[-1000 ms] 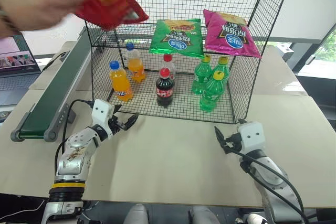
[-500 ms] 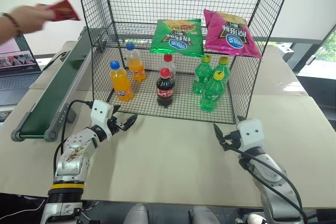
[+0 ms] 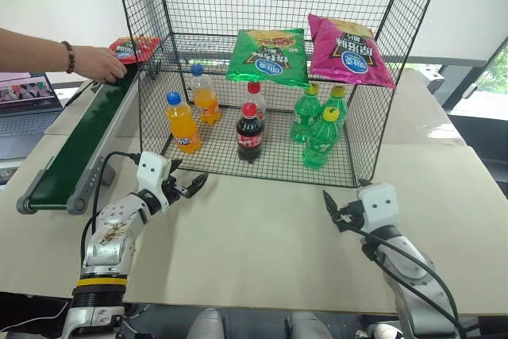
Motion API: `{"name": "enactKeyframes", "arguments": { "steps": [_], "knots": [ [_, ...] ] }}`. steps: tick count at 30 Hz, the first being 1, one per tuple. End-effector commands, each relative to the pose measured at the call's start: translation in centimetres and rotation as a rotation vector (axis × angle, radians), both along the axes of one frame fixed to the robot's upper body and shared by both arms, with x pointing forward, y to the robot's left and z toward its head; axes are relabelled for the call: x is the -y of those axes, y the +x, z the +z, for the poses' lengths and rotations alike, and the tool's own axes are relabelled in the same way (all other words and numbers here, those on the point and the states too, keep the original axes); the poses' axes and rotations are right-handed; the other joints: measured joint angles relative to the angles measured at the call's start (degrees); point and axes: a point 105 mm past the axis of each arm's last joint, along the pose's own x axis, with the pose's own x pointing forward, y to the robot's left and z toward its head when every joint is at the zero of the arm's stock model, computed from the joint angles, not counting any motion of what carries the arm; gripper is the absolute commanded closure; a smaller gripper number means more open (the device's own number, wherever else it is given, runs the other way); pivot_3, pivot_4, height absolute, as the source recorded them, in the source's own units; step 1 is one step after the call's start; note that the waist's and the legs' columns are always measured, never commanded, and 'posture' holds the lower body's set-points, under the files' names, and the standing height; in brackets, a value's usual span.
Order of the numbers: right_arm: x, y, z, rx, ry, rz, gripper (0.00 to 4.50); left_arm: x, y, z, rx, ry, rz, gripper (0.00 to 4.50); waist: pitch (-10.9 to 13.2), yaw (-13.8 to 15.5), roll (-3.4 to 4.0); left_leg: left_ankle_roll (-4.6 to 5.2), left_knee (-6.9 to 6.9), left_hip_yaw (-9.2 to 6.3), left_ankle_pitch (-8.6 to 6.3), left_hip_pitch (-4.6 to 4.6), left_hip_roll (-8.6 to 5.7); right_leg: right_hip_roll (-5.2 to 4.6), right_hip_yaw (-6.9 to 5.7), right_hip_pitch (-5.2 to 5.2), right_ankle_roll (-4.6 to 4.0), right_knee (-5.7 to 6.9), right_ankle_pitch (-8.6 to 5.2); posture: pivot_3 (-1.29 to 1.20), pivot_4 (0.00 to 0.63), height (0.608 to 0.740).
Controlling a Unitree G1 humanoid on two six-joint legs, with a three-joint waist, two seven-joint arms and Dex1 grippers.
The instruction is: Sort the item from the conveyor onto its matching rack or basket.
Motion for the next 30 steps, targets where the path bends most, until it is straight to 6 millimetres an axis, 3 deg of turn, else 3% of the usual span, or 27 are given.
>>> {"name": "enactKeyframes", "arguments": {
  "steps": [1,4,7,11,15,22,30],
  "knots": [
    [-0.4,-0.2,1.6,0.06,-0.019,0.027,0.0,-1.0,0.2,1.9,0.061,0.006,0.016,0.04,0.0,-0.07,0.0,0.0,0.0,0.0,0.0,0.0,0.0,0.0,0.0,0.0,0.0,0.0,0.0,0.0,0.15,0.74],
    [-0.7,0.1,2.4,0.072,-0.031,0.069,0.0,-1.6,-0.2,3.2,0.08,-0.015,0.004,0.04,0.0,-0.1,0.0,0.0,-0.01,0.0,0.0,0.01,0.0,0.0,0.0,-0.01,0.0,0.0,0.0,0.0,0.15,0.74],
    [-1.2,0.6,4.7,0.107,-0.019,0.159,0.0,-2.3,-1.2,6.1,0.11,-0.088,-0.025,0.04,0.04,-0.33,-0.03,0.0,0.01,0.0,0.0,-0.01,0.0,0.0,0.0,-0.02,0.0,0.02,0.0,0.0,0.15,0.74],
    [-3.2,1.2,9.1,0.139,0.013,0.379,0.0,-4.8,-3.3,9.6,0.096,-0.283,0.024,0.04,0.06,-0.71,-0.02,0.03,0.01,0.0,-0.02,0.01,0.01,0.0,0.0,0.0,0.01,0.05,0.0,0.0,0.15,0.74],
    [-5.8,1.5,12.5,0.138,0.046,0.612,0.0,-7.9,-5.3,9.9,0.046,-0.396,0.159,0.04,0.07,-1.5,-0.02,0.23,0.02,-0.02,-0.13,0.08,0.03,0.0,0.0,0.07,0.0,0.06,0.0,0.0,0.15,0.74],
    [-10.1,1.0,17.5,0.202,0.076,0.97,0.0,-13.7,-9.8,10.7,0.079,-0.798,0.468,0.04,0.16,-1.73,-0.19,0.26,0.15,-0.18,-0.15,-0.01,0.05,0.0,-0.17,0.05,0.0,0.06,0.0,0.0,0.15,0.74],
    [-11.5,-0.5,18.8,0.211,0.029,1.143,0.0,-16.6,-13.6,9.3,0.039,-1.06,0.649,0.04,0.16,-0.9,-0.19,0.25,0.23,-0.33,-0.16,-0.03,0.04,-0.03,-0.33,0.05,-0.06,0.13,-0.01,0.0,0.15,0.74]
  ]
}}
